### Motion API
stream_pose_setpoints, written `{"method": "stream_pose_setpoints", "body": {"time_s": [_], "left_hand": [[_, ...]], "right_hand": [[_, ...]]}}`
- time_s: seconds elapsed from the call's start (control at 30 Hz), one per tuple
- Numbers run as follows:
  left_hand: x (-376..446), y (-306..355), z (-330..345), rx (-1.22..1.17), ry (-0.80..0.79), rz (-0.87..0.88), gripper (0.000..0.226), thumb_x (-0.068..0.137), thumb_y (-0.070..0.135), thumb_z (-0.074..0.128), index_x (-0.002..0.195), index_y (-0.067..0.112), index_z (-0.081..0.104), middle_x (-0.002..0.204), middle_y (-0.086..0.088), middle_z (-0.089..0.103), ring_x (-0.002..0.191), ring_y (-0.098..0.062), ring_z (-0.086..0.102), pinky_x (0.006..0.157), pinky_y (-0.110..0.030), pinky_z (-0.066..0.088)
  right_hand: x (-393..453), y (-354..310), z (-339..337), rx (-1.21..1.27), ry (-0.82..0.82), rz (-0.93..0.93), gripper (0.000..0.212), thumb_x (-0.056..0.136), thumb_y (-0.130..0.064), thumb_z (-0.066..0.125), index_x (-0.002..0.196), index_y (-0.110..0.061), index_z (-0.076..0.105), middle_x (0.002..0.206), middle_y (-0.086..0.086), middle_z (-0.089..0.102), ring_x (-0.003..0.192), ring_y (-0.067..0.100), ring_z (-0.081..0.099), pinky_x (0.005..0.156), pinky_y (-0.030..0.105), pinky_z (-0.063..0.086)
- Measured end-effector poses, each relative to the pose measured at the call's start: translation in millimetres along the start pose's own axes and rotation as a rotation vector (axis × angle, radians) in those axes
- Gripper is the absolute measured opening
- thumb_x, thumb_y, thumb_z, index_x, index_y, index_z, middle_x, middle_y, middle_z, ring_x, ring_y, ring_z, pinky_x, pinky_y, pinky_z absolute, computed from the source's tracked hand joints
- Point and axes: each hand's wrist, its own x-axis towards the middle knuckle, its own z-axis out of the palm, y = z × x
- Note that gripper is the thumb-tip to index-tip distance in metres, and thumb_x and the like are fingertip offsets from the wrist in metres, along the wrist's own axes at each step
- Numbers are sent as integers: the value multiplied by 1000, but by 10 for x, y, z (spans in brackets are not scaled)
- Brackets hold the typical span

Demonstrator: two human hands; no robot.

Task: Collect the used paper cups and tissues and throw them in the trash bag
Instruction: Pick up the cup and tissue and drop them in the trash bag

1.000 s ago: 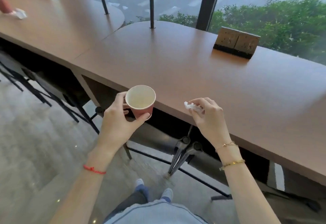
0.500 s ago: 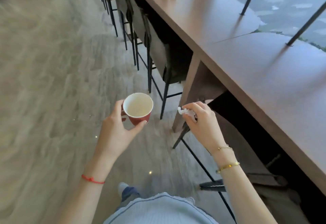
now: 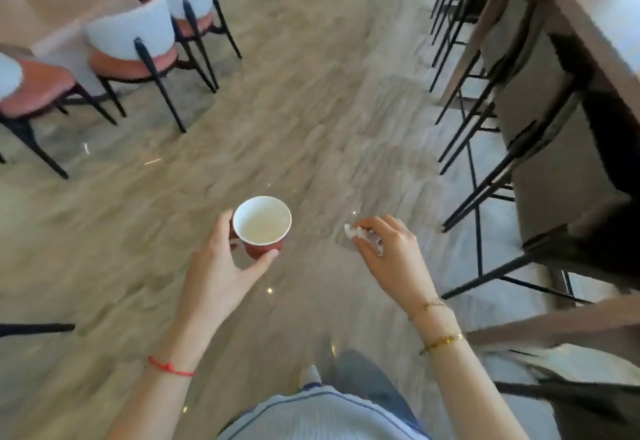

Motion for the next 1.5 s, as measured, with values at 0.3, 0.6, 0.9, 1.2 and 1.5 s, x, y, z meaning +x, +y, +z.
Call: {"method": "stream_pose_setpoints", "body": {"time_s": [0.3,0.6,0.9,1.2,1.5], "left_hand": [[636,-716,-388,36,231,-217,71,64,52,76,122,33,41,111,17,59,94,-7,62,75,-25,48],[1959,-1341,-770,80,428,-394,69,64,53,77,120,33,41,111,15,62,94,-7,62,70,-11,41],[3050,-2011,-1366,81,681,-565,71,62,50,79,120,31,43,105,17,58,89,-6,61,71,-20,47],[3842,-3094,-2073,54,810,-695,70,61,55,76,120,41,40,106,29,52,92,-2,58,73,-12,42],[4730,-4400,-3537,118,891,-725,72,63,56,76,122,46,37,105,33,48,94,1,54,68,-7,39]], "right_hand": [[1435,-528,860,54,-209,-215,17,89,-25,61,104,-17,65,99,-5,62,96,12,54,82,28,48],[3378,-1156,1739,68,-360,-441,19,88,-22,62,106,-17,65,97,-5,62,92,12,55,79,24,48],[5007,-2183,2615,116,-545,-686,19,88,-22,62,107,-18,64,99,-8,61,93,9,55,82,23,48],[6025,-3311,3990,142,-679,-828,18,87,-18,63,105,-15,65,99,-4,62,88,7,56,77,20,47],[6928,-5126,5363,156,-710,-930,18,87,-19,64,104,-14,66,98,-3,62,88,8,54,77,14,40]]}}
